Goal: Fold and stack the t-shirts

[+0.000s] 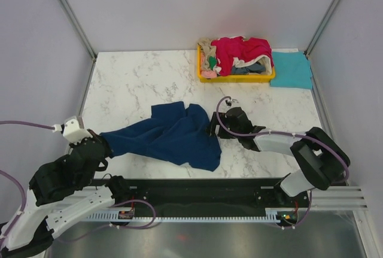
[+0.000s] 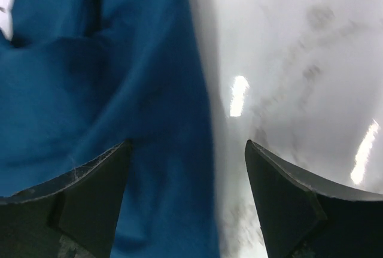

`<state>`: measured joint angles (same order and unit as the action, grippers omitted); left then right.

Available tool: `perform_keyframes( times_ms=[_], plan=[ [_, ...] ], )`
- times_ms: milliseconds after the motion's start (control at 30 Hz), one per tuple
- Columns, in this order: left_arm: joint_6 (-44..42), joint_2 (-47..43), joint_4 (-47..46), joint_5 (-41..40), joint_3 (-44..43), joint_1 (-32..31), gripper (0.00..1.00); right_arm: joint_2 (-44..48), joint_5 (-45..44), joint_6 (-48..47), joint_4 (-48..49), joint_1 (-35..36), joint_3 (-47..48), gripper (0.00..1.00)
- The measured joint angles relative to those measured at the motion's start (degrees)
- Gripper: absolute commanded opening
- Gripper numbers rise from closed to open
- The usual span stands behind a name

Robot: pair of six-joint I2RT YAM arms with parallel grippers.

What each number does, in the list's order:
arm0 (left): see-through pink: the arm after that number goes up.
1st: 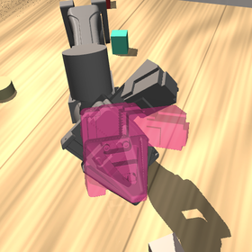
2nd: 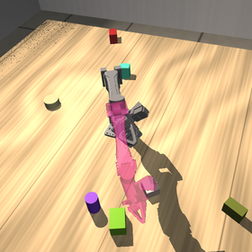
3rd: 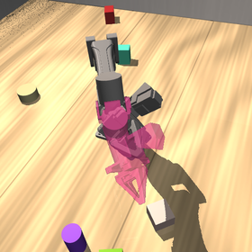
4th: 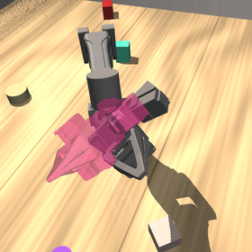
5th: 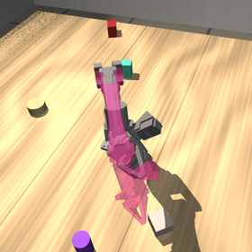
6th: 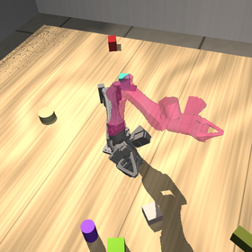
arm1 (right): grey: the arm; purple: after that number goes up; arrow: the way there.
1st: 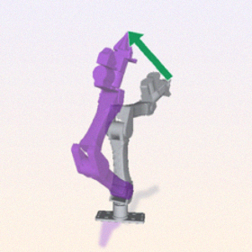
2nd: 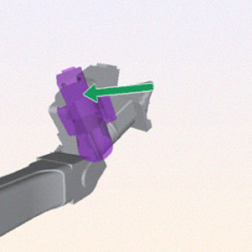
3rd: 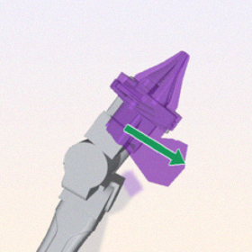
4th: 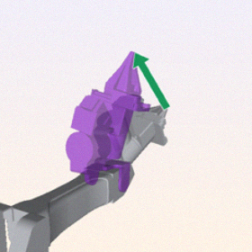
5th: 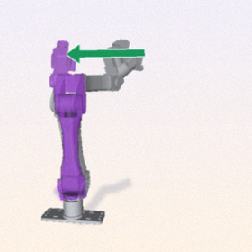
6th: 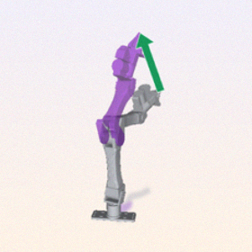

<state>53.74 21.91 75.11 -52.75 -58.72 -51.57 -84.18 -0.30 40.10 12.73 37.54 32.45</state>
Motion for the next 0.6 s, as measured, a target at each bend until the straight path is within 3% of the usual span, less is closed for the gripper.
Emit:
perform_keyframes(
  times_ms=[67, 100, 133, 167, 200, 300, 400, 600],
  plan=[
    [0.0, 1.1, 0.0, 0.0, 0.0, 0.0, 0.02, -2.8, 1.4, 0.0, 2.1, 0.0, 2.3, 0.74],
    [0.0, 1.6, 0.0, 0.0, 0.1, 0.0, 0.02, -4.4, 2.4, 0.0, 3.7, 0.0, 3.3, 0.53],
    [0.0, 1.9, 0.0, 0.0, 0.1, 0.0, 0.02, -6.0, 3.6, 0.0, 5.3, 0.0, 4.1, 0.38],
    [0.0, 2.1, 0.0, 0.0, 0.1, 0.0, 0.02, -7.5, 4.7, 0.0, 6.7, 0.0, 4.8, 0.13],
    [0.0, 2.2, 0.0, 0.0, 0.1, 0.0, 0.02, -8.5, 5.4, -0.1, 7.5, 0.0, 5.2, 0.02],
    [-0.1, 2.3, -0.1, 0.0, 0.1, 0.0, 0.02, -10.4, 7.2, 0.1, 8.0, -0.2, 5.9, 0.0],
    [-1.3, 3.9, -0.5, 0.0, -0.6, 0.0, 0.02, -8.8, 7.1, -2.7, 1.5, -1.3, 9.7, 0.0],
    [-12.0, 15.9, -5.2, -0.7, -16.2, 0.0, 0.02, 6.1, -3.9, -14.7, -20.2, -3.0, 33.9, 0.0]
  ],
)
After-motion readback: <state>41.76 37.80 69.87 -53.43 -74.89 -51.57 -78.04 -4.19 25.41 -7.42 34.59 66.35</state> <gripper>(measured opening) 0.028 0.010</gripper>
